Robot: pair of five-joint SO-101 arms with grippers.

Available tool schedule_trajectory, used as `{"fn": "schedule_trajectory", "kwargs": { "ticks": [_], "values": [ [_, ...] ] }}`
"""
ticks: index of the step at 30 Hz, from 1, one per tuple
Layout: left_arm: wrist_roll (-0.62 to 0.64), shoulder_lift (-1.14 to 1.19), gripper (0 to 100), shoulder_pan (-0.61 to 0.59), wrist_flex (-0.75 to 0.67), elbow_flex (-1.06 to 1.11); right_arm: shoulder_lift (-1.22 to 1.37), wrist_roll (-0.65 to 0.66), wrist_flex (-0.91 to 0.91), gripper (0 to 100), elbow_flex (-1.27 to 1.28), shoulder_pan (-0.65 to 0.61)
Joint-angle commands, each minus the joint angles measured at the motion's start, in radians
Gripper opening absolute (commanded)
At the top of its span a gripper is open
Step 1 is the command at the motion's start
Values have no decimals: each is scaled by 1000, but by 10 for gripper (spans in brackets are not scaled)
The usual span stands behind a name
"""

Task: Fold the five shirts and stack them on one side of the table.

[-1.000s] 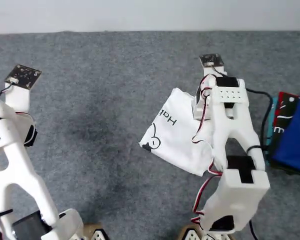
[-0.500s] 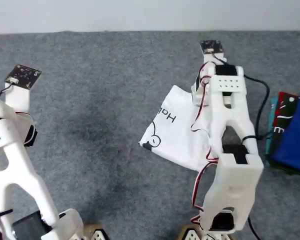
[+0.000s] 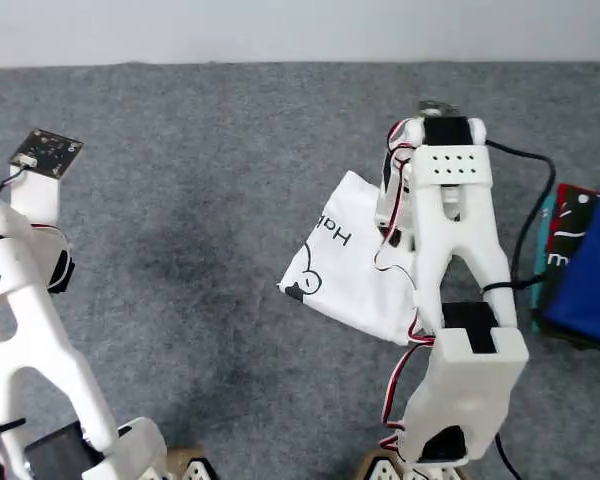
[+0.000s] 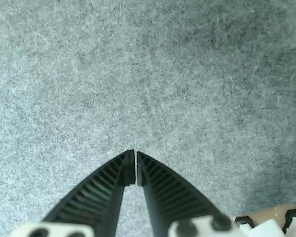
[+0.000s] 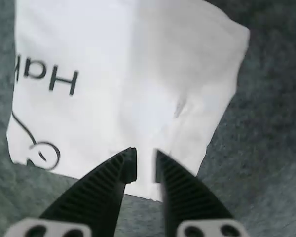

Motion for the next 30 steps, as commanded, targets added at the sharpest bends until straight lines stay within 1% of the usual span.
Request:
{"fn": "schedule_trajectory", "kwargs": {
  "ticks": [1, 2, 4, 11, 15, 17, 20, 21, 23, 28, 30],
  "values": [
    [-12, -40, 13, -3, 20, -12, -64, -140, -15, 365, 44, -15],
    [-12, -40, 13, -3, 20, -12, -64, -170, -45, 412, 69, -16],
    [-12, -40, 13, -3, 20, -12, -64, -206, -128, 447, 123, -15],
    [-12, -40, 13, -3, 20, -12, -61, -272, -466, 429, 354, -15],
    [-12, -40, 13, -8, 20, -12, -13, -276, -648, 428, 474, -19],
    [-12, -40, 13, -8, 20, -12, 42, -279, -682, 427, 486, -19],
    [-12, -40, 13, -8, 20, -12, 119, -282, -664, 419, 480, -18],
    [-12, -40, 13, -8, 20, -12, 133, -288, -639, 396, 460, -16],
    [-12, -40, 13, -8, 20, -12, 151, -290, -572, 310, 414, -16],
    [-12, -40, 13, -8, 20, -12, 226, -287, -476, 2, 330, -12],
    [-12, -40, 13, -8, 20, -12, 257, -265, -430, 38, 278, -12]
  ]
}}
